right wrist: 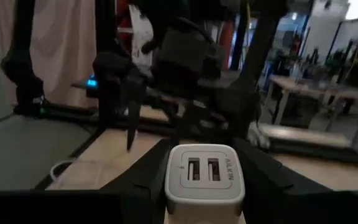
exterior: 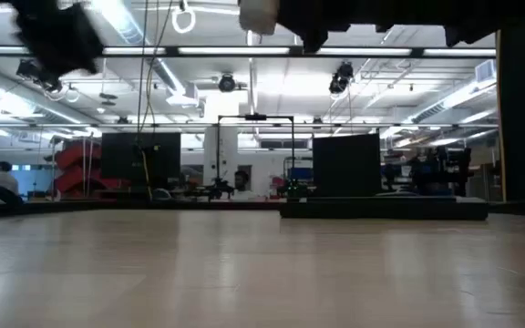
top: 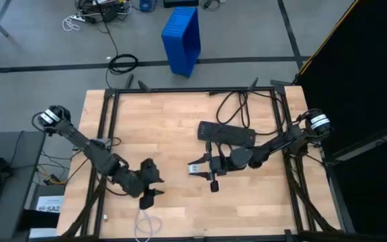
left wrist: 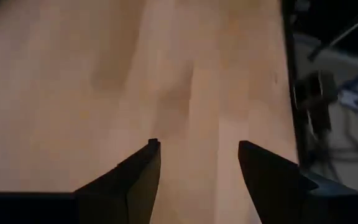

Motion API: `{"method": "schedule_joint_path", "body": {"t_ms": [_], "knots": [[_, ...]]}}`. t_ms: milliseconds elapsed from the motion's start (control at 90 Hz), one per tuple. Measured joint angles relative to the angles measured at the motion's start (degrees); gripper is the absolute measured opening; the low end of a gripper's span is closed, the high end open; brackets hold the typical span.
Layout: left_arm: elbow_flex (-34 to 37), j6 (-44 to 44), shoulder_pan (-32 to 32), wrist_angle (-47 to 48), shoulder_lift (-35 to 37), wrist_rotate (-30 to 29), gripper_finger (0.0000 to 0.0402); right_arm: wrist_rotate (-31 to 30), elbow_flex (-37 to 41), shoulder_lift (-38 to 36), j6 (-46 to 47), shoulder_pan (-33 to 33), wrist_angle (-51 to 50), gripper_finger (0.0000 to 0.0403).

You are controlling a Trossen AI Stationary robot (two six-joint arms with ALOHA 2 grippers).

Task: Insert USB
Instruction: Insert the white charger cable into the white charger adapter

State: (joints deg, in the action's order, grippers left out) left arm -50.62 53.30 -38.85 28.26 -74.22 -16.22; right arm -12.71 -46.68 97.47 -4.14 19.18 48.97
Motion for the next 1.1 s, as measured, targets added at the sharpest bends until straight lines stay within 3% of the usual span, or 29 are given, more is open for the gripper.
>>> {"method": "schedule_joint_path", "body": {"t_ms": [122, 289, 433, 567, 711, 933, 1000, 1100], "knots": [[-0.42, 15.55, -3.39, 8.42, -0.03, 5.43, 0.0202, 0.07, 0.0, 0.0, 1.02, 0.0, -1.72, 0.0118], [-0.42, 30.18, -8.19, 18.67, -0.33, 11.13, 0.0202, 0.44, 0.0, 0.0, 1.03, 0.0, -1.13, 0.0118], [-0.4, 41.28, -11.32, 22.79, -0.35, 16.44, 0.0202, 0.44, 0.0, 0.0, 1.0, 0.01, -1.13, 0.0118], [-0.38, 51.03, -13.06, 24.49, -0.5, 17.22, 0.0202, 0.48, 0.0, 0.0, 0.98, 0.02, -1.11, 0.0118], [0.98, 50.83, -13.78, 24.59, -3.23, 18.34, 0.0202, 0.5, 0.0, 0.0, 0.72, 0.23, -1.09, 0.0118], [4.19, 49.0, -14.06, 23.88, -11.25, 35.46, 0.0202, 0.78, 0.0, 0.0, 0.65, 0.74, -1.09, 0.0118], [4.49, 47.91, -14.1, 23.8, -12.78, 35.72, 0.0202, 0.81, 0.0, 0.0, 0.63, 0.7, -1.09, 0.0118], [4.52, 44.38, -14.07, 22.17, -13.58, 31.3, 0.0202, 0.84, 0.0, 0.0, 0.63, 0.7, -1.07, 0.0118]]}}
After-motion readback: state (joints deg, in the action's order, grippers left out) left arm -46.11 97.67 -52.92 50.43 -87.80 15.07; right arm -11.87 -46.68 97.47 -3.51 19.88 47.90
